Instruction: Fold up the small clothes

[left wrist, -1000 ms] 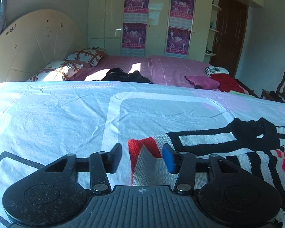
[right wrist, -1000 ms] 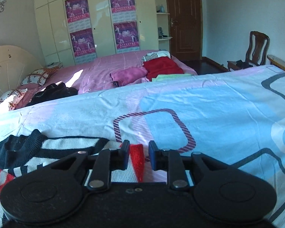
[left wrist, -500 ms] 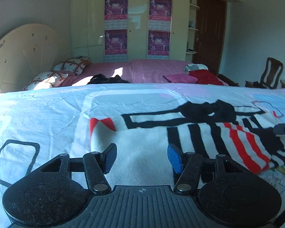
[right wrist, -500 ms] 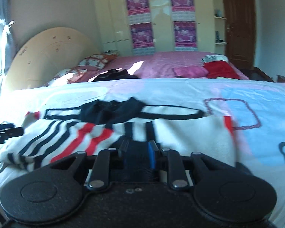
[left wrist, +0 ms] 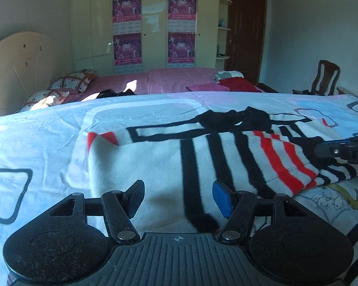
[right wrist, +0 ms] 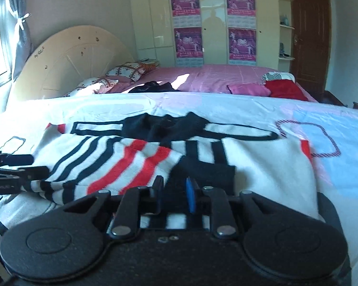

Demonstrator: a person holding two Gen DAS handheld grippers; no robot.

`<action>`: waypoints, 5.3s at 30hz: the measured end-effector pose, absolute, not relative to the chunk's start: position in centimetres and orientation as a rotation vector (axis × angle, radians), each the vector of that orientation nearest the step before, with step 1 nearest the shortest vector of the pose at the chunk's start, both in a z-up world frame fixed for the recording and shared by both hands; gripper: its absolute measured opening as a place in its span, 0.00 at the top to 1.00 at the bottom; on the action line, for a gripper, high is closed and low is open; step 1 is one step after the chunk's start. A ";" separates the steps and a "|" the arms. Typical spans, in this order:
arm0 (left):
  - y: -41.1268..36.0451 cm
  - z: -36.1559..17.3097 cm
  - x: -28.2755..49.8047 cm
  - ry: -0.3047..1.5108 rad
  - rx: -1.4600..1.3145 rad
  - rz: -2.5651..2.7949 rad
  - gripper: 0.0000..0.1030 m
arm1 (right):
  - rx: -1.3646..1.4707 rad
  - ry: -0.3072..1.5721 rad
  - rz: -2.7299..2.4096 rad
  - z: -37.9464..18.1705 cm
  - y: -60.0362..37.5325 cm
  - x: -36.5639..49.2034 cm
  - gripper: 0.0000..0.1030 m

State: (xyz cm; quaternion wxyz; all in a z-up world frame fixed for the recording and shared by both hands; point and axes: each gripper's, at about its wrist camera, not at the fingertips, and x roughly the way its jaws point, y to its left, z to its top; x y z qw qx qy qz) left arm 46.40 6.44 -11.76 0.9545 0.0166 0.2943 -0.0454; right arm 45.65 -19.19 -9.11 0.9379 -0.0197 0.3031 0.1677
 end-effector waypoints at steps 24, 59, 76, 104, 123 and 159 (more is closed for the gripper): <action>8.5 -12.1 50.0 0.679 0.009 -0.055 0.27 | 0.051 0.651 0.236 -8.9 -25.7 49.4 0.75; 11.5 -14.8 16.6 0.863 -0.603 -0.305 0.51 | 0.615 0.931 0.275 -10.9 -37.1 15.1 0.63; 9.6 -14.9 17.7 0.856 -0.526 -0.313 0.75 | 0.743 0.891 0.253 -13.0 -35.0 14.1 0.87; 13.3 -15.2 14.2 0.804 -0.424 -0.205 0.96 | 0.550 0.870 0.196 -12.0 -36.0 12.0 0.94; 13.9 -11.0 14.9 0.624 -0.561 -0.198 0.96 | 0.482 0.690 0.264 -6.7 -35.6 13.0 0.94; 15.7 -6.5 50.2 0.598 -0.508 -0.087 0.96 | 0.306 0.609 0.424 -2.3 -33.9 51.1 0.94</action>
